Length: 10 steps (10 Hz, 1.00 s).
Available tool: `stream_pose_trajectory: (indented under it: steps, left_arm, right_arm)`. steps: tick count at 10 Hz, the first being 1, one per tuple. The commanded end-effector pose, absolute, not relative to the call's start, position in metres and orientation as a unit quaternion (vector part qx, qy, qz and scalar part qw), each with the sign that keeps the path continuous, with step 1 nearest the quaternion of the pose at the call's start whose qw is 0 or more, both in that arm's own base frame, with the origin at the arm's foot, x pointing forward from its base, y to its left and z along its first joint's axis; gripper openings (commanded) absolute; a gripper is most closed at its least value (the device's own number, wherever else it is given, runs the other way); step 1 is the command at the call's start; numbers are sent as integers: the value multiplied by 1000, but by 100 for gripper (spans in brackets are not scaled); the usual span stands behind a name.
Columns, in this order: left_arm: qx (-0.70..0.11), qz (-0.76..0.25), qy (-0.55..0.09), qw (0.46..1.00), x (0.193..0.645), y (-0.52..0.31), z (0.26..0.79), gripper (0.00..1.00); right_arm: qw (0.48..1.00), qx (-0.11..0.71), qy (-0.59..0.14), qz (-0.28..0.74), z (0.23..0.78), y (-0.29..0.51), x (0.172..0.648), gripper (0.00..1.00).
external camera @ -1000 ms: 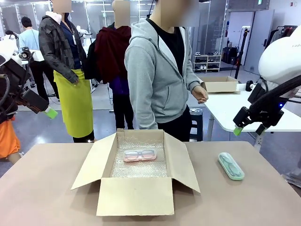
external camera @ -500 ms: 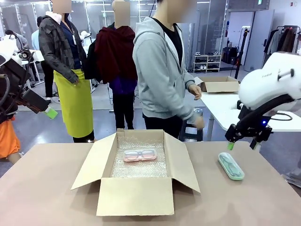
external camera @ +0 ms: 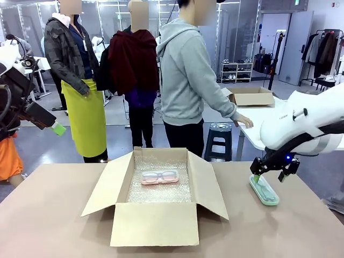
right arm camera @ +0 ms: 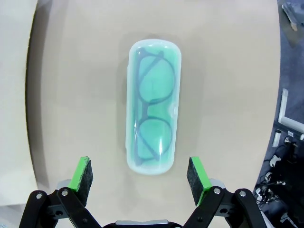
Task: Pack the glasses set securely to prepare it for shipping.
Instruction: Put the Glasses case from the right side of the table into the Package Box.
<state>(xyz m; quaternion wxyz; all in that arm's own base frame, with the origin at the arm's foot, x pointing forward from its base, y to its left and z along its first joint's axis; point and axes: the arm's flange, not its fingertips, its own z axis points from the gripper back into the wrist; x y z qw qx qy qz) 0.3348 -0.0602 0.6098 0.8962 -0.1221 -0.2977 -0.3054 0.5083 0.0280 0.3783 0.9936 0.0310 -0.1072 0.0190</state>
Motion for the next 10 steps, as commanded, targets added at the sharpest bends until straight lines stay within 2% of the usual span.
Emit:
stream_pose_trajectory:
  steps: [1, 6, 10]
  left_arm:
    - [-128, -308, -300, 894, 334, -59, 611, 100]
    - [-128, -308, -300, 894, 334, -59, 611, 100]
    - [-128, -308, -300, 894, 334, -59, 611, 100]
  right_arm:
    - [991, 22, -129, -10, 365, 32, 516, 100]
    - [990, 9, -138, -30, 337, 22, 536, 100]
    - [992, 13, -116, -38, 322, 20, 551, 100]
